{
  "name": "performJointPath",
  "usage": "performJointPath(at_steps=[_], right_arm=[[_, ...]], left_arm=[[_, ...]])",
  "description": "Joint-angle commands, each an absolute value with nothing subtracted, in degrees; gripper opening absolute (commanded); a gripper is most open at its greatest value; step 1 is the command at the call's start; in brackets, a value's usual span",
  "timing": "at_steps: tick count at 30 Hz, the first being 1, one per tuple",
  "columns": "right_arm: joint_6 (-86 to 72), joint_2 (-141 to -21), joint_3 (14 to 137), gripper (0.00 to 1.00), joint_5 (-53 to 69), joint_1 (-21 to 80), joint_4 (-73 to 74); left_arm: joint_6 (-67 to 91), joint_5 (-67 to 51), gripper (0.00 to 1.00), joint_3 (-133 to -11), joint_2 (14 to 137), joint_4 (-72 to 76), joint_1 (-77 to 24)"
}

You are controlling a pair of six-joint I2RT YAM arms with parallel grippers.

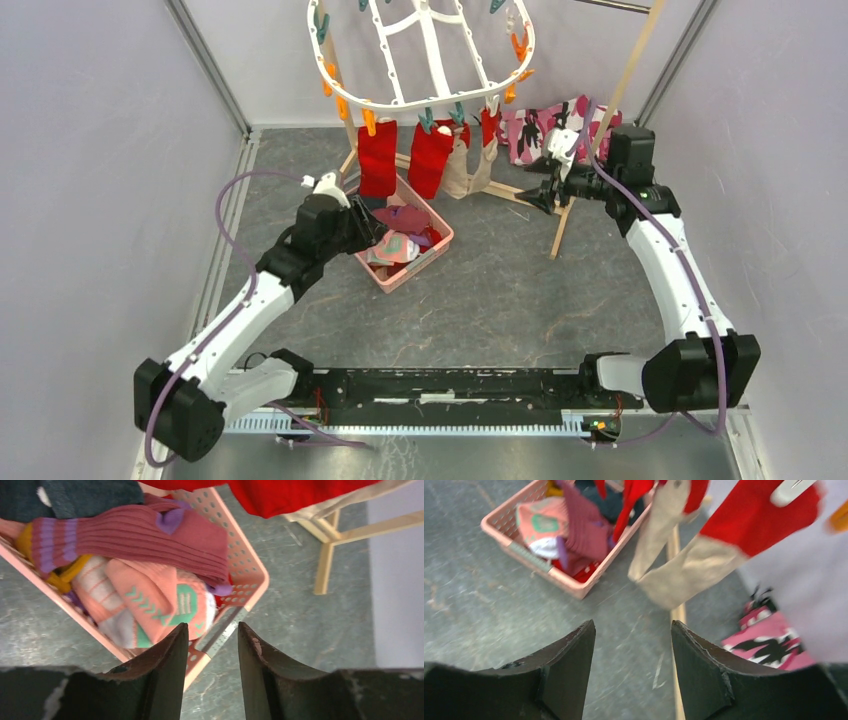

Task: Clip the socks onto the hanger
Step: Pick up the sock from the bin.

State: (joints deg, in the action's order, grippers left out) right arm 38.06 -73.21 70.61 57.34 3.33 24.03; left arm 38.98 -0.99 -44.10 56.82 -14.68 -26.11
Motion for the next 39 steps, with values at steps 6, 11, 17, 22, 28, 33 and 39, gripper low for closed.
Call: performJointPath(at_steps=[6,11,17,22,28,33,39], right_arm=[[37.5,-65.3,54.9,0.63,54.6,2.9,27.3],[36.5,-62.9,49.7,0.65,54.8,1.1,25.2],[34.8,-60.1,45.5,0.66,55.7,-1.9,22.2],[34.2,-59.3,44.3,0.66,56.4,-3.0,21.1],[33.7,-59.8,44.1,0.66,57.4,-3.5,20.7],[33.5,-59.7,44.0,0.66,57.6,-3.6,20.6],[33.3,-59.4,43.9,0.66,57.7,-3.9,20.4]], left_arm=[[37.8,5.6,0.47,-52.0,65.1,-20.4,-25.9],[53.3,-1.3,0.46,-48.1,68.9,-8.1,-25.9],[73.4,3.2,0.47,-39.9,68.8,6.0,-26.3],[78.9,6.4,0.5,-41.7,71.4,2.3,-26.9],[82.8,7.9,0.52,-45.2,76.0,-3.8,-27.0],[83.9,6.5,0.5,-46.5,79.6,-3.8,-27.1],[84.2,7.5,0.49,-47.7,82.4,-3.6,-27.2]])
